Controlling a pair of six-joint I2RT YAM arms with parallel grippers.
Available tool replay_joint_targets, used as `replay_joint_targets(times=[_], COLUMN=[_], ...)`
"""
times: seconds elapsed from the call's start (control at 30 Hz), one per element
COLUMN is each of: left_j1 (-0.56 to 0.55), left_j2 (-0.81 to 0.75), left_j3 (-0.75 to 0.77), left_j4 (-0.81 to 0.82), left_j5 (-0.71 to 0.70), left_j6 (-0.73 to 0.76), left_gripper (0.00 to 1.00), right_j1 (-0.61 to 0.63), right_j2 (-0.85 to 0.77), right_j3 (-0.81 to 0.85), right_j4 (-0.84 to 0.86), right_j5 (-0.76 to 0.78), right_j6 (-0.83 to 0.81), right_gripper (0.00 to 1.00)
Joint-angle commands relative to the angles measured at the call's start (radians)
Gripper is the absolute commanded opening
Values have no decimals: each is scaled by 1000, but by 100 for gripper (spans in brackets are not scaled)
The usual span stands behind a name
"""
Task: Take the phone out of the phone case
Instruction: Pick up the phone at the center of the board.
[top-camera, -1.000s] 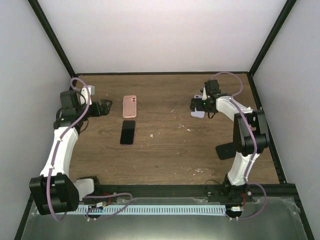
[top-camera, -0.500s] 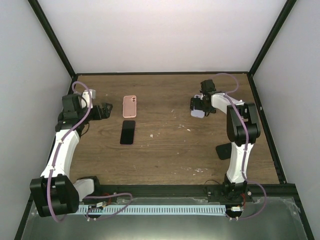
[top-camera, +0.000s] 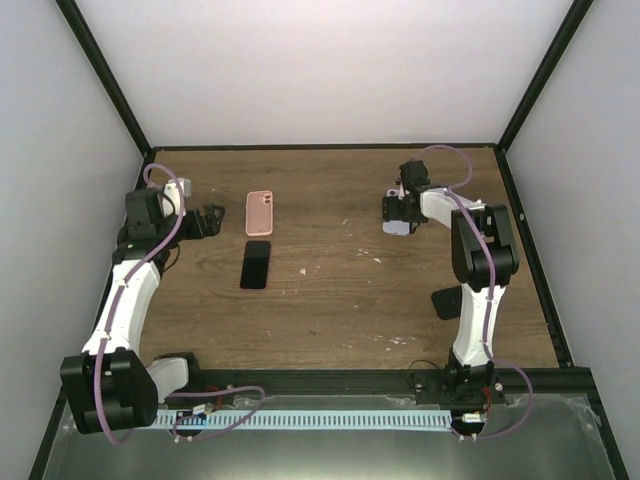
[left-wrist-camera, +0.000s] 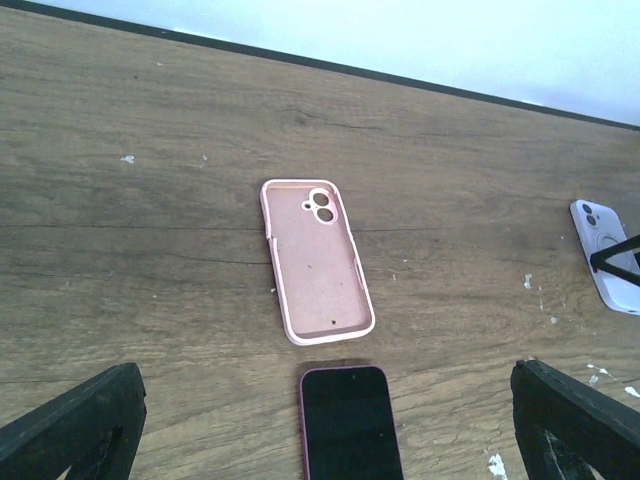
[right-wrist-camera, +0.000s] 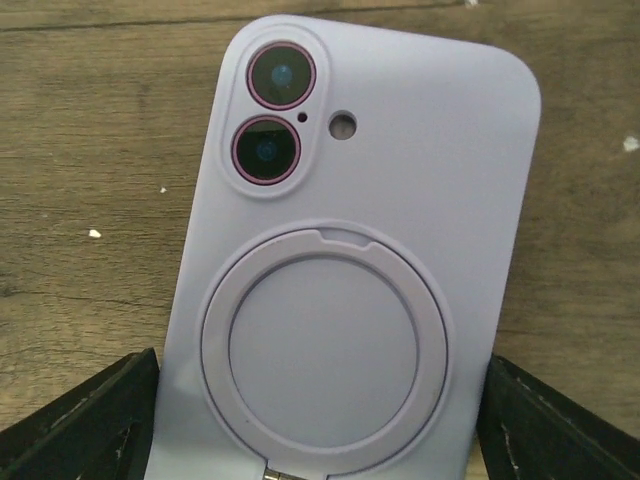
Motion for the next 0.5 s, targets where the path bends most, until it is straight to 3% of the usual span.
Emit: replay_joint_targets(times=[0.0, 0.17, 0.23, 0.47], left_j1=[-4, -6, -6, -7], left_j2=[-11, -9, -9, -10], left_j3=[-4, -1, -1, -4], left_j4=[23, 32, 33, 49], left_j5=[-6, 4, 5, -10], left_j6=[-1, -8, -9, -18], left_gripper=[100, 100, 100, 100], right_j1=[-6, -30, -32, -29], right_j2=[-3, -44, -62, -18], right_j3=[-84, -135, -147, -50], right_j4=[-65, -80, -62, -115], right_j5=[-22, -29, -8, -27], right_j6=[-178, -324, -368, -256], right_gripper=[79, 79, 83, 98])
